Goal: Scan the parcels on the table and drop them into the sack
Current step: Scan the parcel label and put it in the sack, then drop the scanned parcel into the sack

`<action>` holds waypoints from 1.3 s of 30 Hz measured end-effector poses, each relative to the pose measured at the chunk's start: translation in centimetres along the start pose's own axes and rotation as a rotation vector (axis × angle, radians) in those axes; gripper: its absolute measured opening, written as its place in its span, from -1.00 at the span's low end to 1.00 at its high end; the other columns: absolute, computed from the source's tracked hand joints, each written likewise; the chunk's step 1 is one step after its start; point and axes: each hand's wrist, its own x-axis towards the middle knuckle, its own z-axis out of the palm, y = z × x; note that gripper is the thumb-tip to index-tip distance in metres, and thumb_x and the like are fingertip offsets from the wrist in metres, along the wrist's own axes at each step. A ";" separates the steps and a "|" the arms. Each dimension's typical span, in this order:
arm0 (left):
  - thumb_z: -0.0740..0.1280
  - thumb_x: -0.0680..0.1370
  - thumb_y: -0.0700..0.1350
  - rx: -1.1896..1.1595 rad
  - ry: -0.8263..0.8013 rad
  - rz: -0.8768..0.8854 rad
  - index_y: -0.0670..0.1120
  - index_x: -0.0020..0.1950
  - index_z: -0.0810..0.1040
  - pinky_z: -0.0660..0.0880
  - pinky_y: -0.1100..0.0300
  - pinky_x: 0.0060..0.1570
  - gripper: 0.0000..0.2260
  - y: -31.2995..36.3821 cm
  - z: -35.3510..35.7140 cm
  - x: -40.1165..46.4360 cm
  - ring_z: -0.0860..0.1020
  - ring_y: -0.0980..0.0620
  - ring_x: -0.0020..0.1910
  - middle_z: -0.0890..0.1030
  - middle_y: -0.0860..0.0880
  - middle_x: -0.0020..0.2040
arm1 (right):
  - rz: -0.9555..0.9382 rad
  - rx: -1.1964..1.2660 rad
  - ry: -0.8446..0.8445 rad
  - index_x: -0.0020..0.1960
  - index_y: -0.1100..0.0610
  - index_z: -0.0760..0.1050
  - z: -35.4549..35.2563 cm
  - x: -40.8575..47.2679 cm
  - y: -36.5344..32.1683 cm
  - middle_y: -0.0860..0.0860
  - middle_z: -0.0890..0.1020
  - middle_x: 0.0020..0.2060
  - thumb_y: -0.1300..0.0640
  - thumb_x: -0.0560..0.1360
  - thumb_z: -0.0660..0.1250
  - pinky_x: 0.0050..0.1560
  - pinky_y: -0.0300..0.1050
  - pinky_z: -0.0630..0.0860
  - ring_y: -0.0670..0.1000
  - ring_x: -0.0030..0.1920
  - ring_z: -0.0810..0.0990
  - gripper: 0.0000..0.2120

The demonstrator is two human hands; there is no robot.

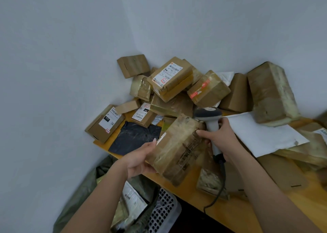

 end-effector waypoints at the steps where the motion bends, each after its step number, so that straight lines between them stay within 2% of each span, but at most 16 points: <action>1: 0.39 0.47 0.14 0.041 -0.034 0.003 0.02 0.42 0.29 0.59 -0.12 0.08 -0.42 0.3 0.5 -0.1 0.53 -0.17 0.25 0.47 -0.13 0.32 | -0.017 -0.007 0.027 0.24 0.02 0.24 0.3 0.1 -0.3 0.00 0.52 0.00 0.19 0.39 0.55 -0.31 -0.20 0.49 -0.03 -0.20 0.58 -0.40; 4: 0.66 0.21 0.03 0.215 -0.071 0.047 0.21 0.48 0.08 0.58 -0.08 0.10 0.02 0.8 1.6 0.3 0.51 -0.13 0.25 0.39 -0.07 0.36 | -0.067 -0.015 0.095 0.25 0.03 0.23 1.0 0.3 -1.4 0.01 0.50 0.08 0.20 0.39 0.55 -0.31 -0.22 0.47 -0.02 -0.16 0.58 -0.39; 6: 0.73 0.04 0.01 0.257 -0.028 0.097 0.31 0.44 0.08 0.60 -0.05 0.06 0.16 1.0 2.1 0.6 0.51 -0.13 0.26 0.33 -0.07 0.40 | -0.095 -0.015 0.114 0.29 0.07 0.24 1.1 0.3 -2.2 0.00 0.49 0.07 0.20 0.40 0.54 -0.32 -0.24 0.45 -0.06 -0.18 0.55 -0.38; 10: 0.70 0.09 0.02 0.146 -0.036 0.159 0.27 0.48 0.13 0.55 -0.17 0.15 0.11 1.6 2.5 0.4 0.56 -0.15 0.22 0.43 -0.07 0.37 | -0.132 0.076 0.097 0.27 0.07 0.27 0.7 0.1 -3.4 0.06 0.55 -0.02 0.18 0.44 0.51 -0.36 -0.20 0.51 -0.04 -0.29 0.56 -0.46; 12: 0.68 0.14 0.05 0.022 -0.113 0.167 0.16 0.52 0.19 0.51 -0.26 0.18 0.06 1.9 2.6 -0.1 0.56 -0.21 0.24 0.50 -0.12 0.35 | -0.169 0.221 0.184 0.25 0.09 0.28 0.6 0.0 -3.7 0.08 0.56 -0.10 0.19 0.47 0.47 -0.37 -0.19 0.52 -0.04 -0.36 0.53 -0.53; 15: 0.62 0.20 0.16 -0.209 -0.286 0.180 -0.05 0.47 0.35 0.41 -0.26 0.29 -0.08 2.5 2.8 -0.9 0.47 -0.31 0.33 0.50 -0.24 0.36 | -0.213 0.303 0.300 0.23 0.06 0.25 0.1 0.1 -3.8 0.07 0.52 -0.03 0.17 0.49 0.46 -0.30 -0.18 0.53 -0.04 -0.31 0.53 -0.54; 19: 0.57 0.28 0.17 -0.546 -0.519 0.200 -0.09 0.49 0.33 0.43 -0.16 0.32 -0.13 3.3 3.7 -1.6 0.34 -0.47 0.37 0.36 -0.38 0.42 | -0.078 0.256 0.164 0.30 -0.01 0.23 0.0 0.0 -3.2 0.10 0.55 0.01 0.04 0.45 0.49 -0.30 -0.15 0.53 -0.02 -0.31 0.54 -0.43; 23: 0.56 0.26 0.19 -0.635 -0.573 0.235 -0.09 0.50 0.32 0.51 -0.17 0.21 -0.10 4.0 5.2 -1.8 0.35 -0.48 0.35 0.33 -0.40 0.43 | -0.070 0.303 0.002 0.31 0.04 0.29 1.1 -0.6 -2.7 0.12 0.60 -0.08 0.03 0.43 0.50 -0.40 -0.18 0.54 -0.03 -0.40 0.54 -0.44; 26: 0.42 0.38 0.29 -0.575 -0.550 0.238 -0.04 0.51 0.31 0.47 -0.17 0.26 -0.21 4.3 5.6 -1.5 0.36 -0.46 0.36 0.33 -0.36 0.45 | -0.123 0.346 -0.065 0.33 0.04 0.29 1.3 -0.8 -2.6 0.10 0.62 -0.08 0.09 0.41 0.51 -0.39 -0.18 0.54 -0.04 -0.41 0.54 -0.40; 29: 0.21 0.53 0.32 -0.444 -0.400 0.248 0.03 0.50 0.34 0.43 -0.20 0.28 -0.39 4.6 5.5 -1.2 0.42 -0.41 0.33 0.39 -0.25 0.45 | -0.157 0.323 -0.015 0.33 0.02 0.25 0.8 -0.7 -2.9 0.06 0.60 -0.05 0.15 0.38 0.54 -0.35 -0.18 0.57 -0.05 -0.32 0.57 -0.35; 33: 0.27 0.55 0.17 -0.299 -0.184 0.342 0.08 0.39 0.50 0.48 -0.20 0.20 -0.57 4.9 5.3 -1.1 0.50 -0.22 0.30 0.48 -0.18 0.40 | -0.167 0.264 0.030 0.27 -0.01 0.23 -0.2 -0.3 -2.8 0.00 0.58 -0.02 0.18 0.38 0.55 -0.26 -0.17 0.58 -0.01 -0.13 0.61 -0.37; 34: 0.28 0.54 0.21 -0.297 -0.175 0.352 0.08 0.36 0.53 0.47 -0.23 0.22 -0.56 4.9 5.4 -1.2 0.50 -0.20 0.30 0.50 -0.16 0.37 | -0.169 0.232 0.030 0.28 0.00 0.24 -0.2 -0.2 -2.6 -0.01 0.58 -0.01 0.17 0.38 0.55 -0.27 -0.19 0.57 -0.01 -0.12 0.61 -0.37; 36: 0.40 0.41 0.31 -0.266 -0.184 0.359 0.05 0.37 0.52 0.46 -0.28 0.22 -0.40 5.1 5.6 -1.5 0.50 -0.22 0.31 0.55 -0.14 0.33 | -0.175 0.164 0.024 0.30 0.02 0.25 0.2 -0.1 -2.1 -0.02 0.58 0.01 0.13 0.40 0.54 -0.35 -0.30 0.54 -0.04 -0.13 0.61 -0.38; 38: 0.60 0.23 0.21 -0.175 -0.144 0.351 0.01 0.40 0.45 0.51 -0.24 0.17 -0.20 5.3 5.7 -1.9 0.54 -0.21 0.27 0.56 -0.14 0.30 | -0.183 0.124 0.025 0.29 0.02 0.25 0.6 0.0 -1.6 -0.07 0.55 -0.01 0.14 0.41 0.53 -0.40 -0.38 0.50 -0.05 -0.13 0.60 -0.41; 39: 0.63 0.19 0.13 -0.137 -0.106 0.350 -0.01 0.41 0.42 0.54 -0.21 0.15 -0.16 5.4 5.6 -1.9 0.56 -0.19 0.24 0.57 -0.14 0.28 | -0.182 0.108 0.022 0.28 0.01 0.24 0.6 0.1 -1.2 -0.10 0.54 -0.03 0.16 0.41 0.53 -0.40 -0.39 0.49 -0.06 -0.12 0.60 -0.40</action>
